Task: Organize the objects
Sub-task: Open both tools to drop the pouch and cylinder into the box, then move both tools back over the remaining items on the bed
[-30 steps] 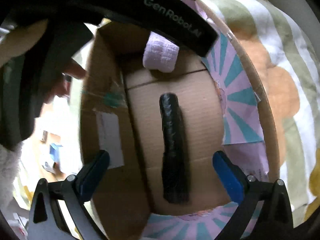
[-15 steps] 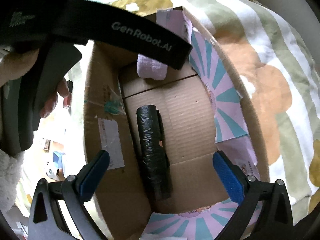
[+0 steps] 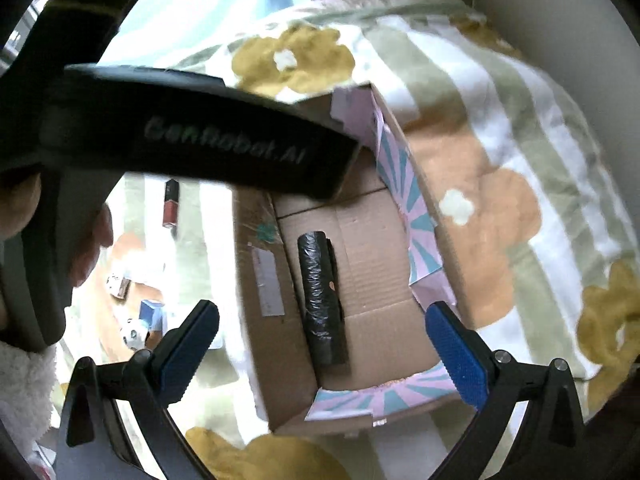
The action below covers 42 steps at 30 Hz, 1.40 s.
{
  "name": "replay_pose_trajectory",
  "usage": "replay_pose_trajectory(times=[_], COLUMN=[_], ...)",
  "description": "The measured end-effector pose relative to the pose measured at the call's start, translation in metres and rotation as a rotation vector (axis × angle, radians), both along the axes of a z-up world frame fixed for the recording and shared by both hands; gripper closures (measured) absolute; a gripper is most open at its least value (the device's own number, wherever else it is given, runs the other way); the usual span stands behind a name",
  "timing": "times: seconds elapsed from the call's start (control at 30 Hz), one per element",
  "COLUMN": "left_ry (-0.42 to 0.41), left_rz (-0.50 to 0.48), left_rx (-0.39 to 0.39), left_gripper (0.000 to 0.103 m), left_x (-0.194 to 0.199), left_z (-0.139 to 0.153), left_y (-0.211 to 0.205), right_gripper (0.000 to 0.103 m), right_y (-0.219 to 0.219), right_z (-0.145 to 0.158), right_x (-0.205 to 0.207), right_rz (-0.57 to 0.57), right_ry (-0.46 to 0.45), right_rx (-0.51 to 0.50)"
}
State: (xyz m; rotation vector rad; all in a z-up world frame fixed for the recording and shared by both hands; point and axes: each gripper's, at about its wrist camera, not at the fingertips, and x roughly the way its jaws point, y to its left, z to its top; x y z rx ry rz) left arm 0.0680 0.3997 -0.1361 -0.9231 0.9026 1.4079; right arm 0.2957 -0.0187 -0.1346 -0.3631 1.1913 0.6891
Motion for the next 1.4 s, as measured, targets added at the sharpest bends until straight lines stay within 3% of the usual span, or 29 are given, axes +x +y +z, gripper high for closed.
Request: replay_pose_trajectory(times=[0.47,0.73,0.97,1.2,1.4], left_ry=[-0.009,-0.006,0.024,0.004,-0.024], left_rz=[0.187,0.398,0.646,0.746,0.783], left_rx=[0.133,0.229,0.276,0.241,0.220], left_gripper=[0.000,0.000,0.000,0.000,0.000], left_x=[-0.019,-0.068,-0.106,-0.123,-0.136], left_z=[0.109,0.160,0.170,0.149,0.128], left_y=[-0.118,-0.230,-0.337,-0.406,-0.432], right_gripper=[0.000,0.000,0.000,0.000,0.000], right_y=[0.015,0.036,0.053,0.069,0.079], right_z=[0.093,0.131,0.134,0.126,0.117], right_x=[-0.069,-0.114,-0.140,-0.163,-0.178], right_rz=[0.138,0.231,0.259,0.305,0.359], right_ry=[-0.119,-0.182,-0.139,-0.111,-0.121], right_rx=[0.038,0.097,0.173,0.175,0.172])
